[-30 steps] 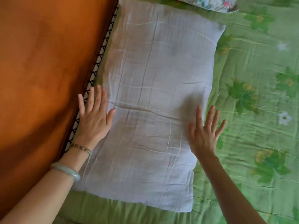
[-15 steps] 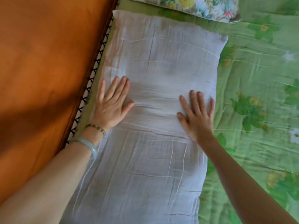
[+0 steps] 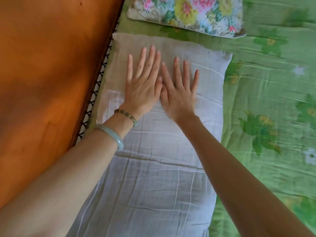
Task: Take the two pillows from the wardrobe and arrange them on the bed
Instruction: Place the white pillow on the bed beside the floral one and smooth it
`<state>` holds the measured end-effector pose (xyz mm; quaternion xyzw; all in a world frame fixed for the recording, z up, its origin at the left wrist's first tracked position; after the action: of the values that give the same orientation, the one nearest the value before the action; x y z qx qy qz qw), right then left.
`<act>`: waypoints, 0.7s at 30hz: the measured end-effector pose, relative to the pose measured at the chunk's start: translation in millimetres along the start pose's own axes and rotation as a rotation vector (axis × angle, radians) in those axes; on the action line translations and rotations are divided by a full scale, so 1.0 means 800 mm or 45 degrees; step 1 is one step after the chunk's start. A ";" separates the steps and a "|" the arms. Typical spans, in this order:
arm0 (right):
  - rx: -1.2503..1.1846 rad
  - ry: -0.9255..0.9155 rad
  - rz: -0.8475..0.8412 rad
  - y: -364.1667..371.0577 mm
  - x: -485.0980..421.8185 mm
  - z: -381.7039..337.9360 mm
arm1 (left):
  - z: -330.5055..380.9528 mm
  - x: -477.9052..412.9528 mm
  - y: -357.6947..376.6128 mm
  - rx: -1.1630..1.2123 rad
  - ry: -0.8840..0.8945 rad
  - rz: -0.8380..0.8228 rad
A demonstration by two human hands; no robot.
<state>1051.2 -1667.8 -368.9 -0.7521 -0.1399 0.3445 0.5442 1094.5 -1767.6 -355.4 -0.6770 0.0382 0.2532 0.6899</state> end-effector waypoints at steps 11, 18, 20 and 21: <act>0.075 0.133 -0.289 0.022 0.071 0.163 | -0.097 0.041 0.055 -0.014 -0.002 -0.266; -0.143 0.314 0.132 -0.034 -0.049 0.129 | -0.081 -0.075 0.011 0.139 -0.158 -0.035; -0.162 0.199 0.100 -0.016 -0.090 0.082 | -0.042 -0.114 0.022 0.188 -0.141 -0.014; -0.142 0.131 0.017 0.001 -0.101 0.063 | -0.025 -0.123 0.032 0.195 -0.134 -0.034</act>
<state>959.1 -1678.9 -348.3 -0.7988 -0.1256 0.3005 0.5058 1005.0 -1817.3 -341.3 -0.6087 0.0121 0.2756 0.7439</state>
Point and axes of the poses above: each hand's wrist, its own x-axis away from the middle knuckle, its own y-axis out of the palm, z = x × y, the point moved 5 cm from there along -x, towards the middle knuckle, and after that the axes turned 15 degrees about z, right-handed, at the moved point
